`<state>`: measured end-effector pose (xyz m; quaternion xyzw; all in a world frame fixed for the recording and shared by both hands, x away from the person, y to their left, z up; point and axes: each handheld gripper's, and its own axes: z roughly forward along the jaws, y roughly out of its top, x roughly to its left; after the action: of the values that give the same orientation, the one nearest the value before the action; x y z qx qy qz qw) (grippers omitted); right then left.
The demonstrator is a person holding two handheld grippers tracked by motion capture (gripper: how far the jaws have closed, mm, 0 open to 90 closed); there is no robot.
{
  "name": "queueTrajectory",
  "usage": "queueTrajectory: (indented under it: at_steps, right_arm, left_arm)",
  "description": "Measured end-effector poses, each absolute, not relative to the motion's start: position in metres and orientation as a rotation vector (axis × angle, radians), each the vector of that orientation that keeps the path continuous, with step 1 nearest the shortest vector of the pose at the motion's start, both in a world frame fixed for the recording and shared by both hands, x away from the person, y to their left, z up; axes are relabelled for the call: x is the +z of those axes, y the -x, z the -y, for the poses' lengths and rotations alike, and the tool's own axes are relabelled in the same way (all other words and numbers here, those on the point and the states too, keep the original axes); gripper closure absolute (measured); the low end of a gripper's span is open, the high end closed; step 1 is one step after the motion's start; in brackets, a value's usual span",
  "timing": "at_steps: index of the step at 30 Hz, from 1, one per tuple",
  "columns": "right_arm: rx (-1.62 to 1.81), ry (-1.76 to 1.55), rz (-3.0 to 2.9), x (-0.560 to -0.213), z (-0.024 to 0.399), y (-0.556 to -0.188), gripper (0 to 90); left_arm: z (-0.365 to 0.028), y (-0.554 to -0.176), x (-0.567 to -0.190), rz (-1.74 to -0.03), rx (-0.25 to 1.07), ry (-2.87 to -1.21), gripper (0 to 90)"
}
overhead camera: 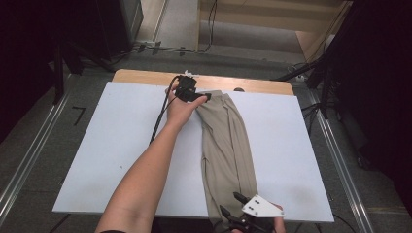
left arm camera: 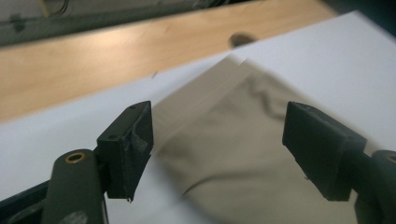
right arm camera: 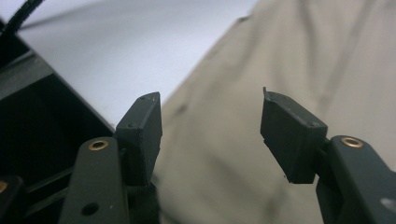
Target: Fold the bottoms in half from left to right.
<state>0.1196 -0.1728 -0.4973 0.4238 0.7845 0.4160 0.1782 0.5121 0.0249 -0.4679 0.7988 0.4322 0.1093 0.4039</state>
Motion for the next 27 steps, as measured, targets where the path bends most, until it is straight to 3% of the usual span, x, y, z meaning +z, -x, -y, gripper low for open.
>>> queueTrajectory:
  at_steps: [3,10,12,17,20,27]
  right_arm:
    - [1.138,-1.213,-2.253,-0.505,0.152,-0.129,38.9]
    - [0.977,-1.230,-2.268,-0.522,0.126,-0.142,39.8]
    - [0.998,-1.242,-2.244,-0.523,0.130,-0.142,50.8]
    - [0.969,-1.175,-2.258,-0.523,0.136,-0.142,83.0]
    - [0.940,-1.190,-2.282,-0.519,0.134,-0.145,86.1]
    - [1.034,-1.170,-2.313,-0.506,0.124,-0.146,86.9]
  left_arm:
    - [-0.032,-0.512,-0.482,-1.148,0.266,-2.031,34.5]
    - [-0.017,-0.509,-0.502,-1.137,0.251,-2.091,41.6]
    - [-0.011,-0.503,-0.505,-1.130,0.300,-2.091,45.8]
    - [-0.012,-0.500,-0.508,-1.150,0.229,-2.043,77.8]
    - [-0.013,-0.498,-0.505,-1.125,0.231,-2.052,84.6]
    - [-0.031,-0.503,-0.483,-1.128,0.261,-2.021,86.0]
